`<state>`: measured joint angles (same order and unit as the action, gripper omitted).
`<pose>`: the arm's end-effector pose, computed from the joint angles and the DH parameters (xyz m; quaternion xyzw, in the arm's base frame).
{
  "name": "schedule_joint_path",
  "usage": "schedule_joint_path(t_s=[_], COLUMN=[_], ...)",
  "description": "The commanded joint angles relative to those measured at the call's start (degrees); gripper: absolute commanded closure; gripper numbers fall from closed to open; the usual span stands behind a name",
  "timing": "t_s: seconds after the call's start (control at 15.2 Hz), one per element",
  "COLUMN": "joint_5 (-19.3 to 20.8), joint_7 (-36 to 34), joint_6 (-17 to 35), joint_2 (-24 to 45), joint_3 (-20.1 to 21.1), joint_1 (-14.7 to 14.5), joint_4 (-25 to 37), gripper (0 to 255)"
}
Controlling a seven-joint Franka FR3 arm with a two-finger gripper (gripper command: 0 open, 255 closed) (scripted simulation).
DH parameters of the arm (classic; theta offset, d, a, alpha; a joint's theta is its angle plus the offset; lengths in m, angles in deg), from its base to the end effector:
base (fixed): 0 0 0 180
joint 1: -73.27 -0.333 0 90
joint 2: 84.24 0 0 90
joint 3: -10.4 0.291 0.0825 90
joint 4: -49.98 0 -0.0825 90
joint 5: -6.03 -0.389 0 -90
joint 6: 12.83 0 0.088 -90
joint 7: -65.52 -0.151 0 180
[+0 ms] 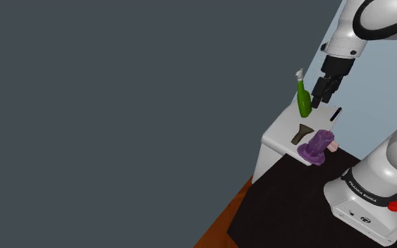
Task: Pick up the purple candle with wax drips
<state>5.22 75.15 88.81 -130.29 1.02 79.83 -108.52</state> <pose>0.2891 -0.0681 0.3553 -0.9927 0.0264 0.0827 0.0832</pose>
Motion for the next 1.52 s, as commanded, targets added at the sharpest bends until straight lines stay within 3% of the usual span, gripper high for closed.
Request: schedule_joint_path(t_s=[0.0,0.46,0.99,1.12,1.19,1.45], joint_5=[0.87,5.46,5.96,5.96,5.99,5.92], joint_7=[0.49,3.13,4.14,4.14,4.21,4.15], joint_6=[1.11,7.07,16.48,16.48,16.51,16.48], joint_2=[-0.17,3.41,9.98,9.98,10.16,10.13], joint_3=[-1.14,-6.02,-7.44,-7.44,-7.5,-7.45], joint_1=[1.28,6.87,6.53,6.53,6.55,6.47], joint_4=[-3.08,-11.93,-14.9,-14.91,-14.77,-14.75], gripper=[0,0,0,0,255,255])
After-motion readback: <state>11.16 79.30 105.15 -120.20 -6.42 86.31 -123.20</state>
